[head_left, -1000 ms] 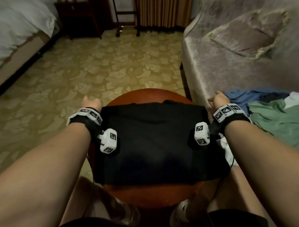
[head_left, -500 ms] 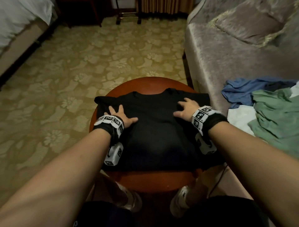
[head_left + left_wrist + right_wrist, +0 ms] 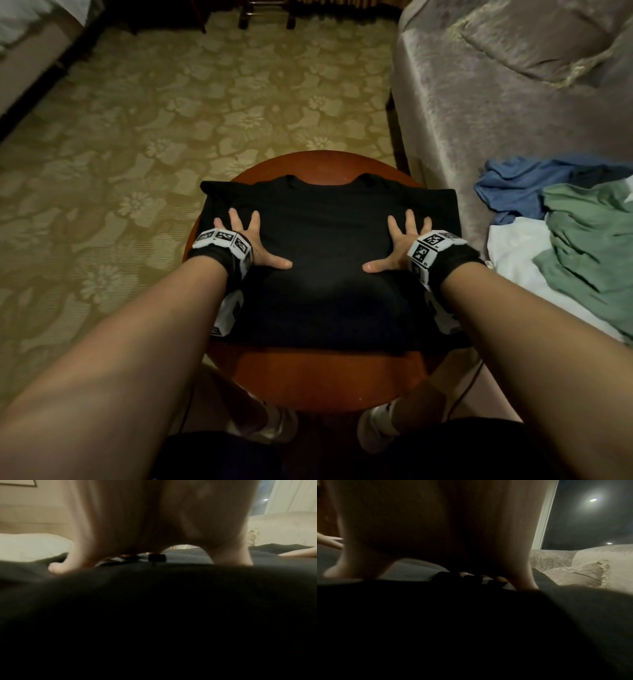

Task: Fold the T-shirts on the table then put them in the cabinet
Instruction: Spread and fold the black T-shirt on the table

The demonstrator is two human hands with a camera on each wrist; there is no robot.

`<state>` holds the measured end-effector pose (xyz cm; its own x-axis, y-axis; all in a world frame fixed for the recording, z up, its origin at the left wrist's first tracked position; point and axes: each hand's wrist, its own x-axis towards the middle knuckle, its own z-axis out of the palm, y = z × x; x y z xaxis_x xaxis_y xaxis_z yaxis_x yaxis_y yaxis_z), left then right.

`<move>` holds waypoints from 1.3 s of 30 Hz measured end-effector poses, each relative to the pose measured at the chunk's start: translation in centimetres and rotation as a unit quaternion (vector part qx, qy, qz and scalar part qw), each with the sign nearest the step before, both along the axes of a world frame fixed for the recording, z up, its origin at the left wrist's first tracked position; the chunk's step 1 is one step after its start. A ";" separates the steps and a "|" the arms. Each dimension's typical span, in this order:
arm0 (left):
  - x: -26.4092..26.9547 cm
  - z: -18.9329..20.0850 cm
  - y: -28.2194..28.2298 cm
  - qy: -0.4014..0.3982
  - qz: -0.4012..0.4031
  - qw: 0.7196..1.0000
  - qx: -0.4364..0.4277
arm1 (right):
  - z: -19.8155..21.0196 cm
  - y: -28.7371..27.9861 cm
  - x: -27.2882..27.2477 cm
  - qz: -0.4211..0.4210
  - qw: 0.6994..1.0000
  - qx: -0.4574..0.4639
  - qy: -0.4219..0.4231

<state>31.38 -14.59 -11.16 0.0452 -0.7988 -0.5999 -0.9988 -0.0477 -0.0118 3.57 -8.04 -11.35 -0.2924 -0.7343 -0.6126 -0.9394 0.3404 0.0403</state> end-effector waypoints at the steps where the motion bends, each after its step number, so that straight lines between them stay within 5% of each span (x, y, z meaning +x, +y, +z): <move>1: 0.1 -0.1 -0.1 0.006 -0.002 1.000 -0.003 | -0.1 0.0 0.1 -0.007 1.000 -0.002 -0.002; 7: 2.3 1.1 -0.5 0.171 0.066 0.980 -0.083 | 0.0 0.0 0.9 -0.043 0.999 -0.008 -0.005; 10: 4.0 1.7 0.5 0.162 0.128 0.964 -0.168 | 1.0 0.4 1.6 -0.047 0.999 -0.008 -0.004; 20: 4.9 1.5 4.0 0.237 0.295 0.917 -0.122 | 3.0 3.1 7.8 0.028 0.997 -0.018 -0.065; 39: 4.7 2.1 2.1 0.245 0.302 0.919 -0.061 | 1.9 2.7 7.5 0.077 0.996 0.046 -0.003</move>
<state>36.10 -12.49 -9.02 0.2509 -0.7798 -0.5735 -0.6744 -0.5659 0.4744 11.11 -5.38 -9.48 -0.1772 -0.7111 -0.6804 -0.9803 0.1885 0.0583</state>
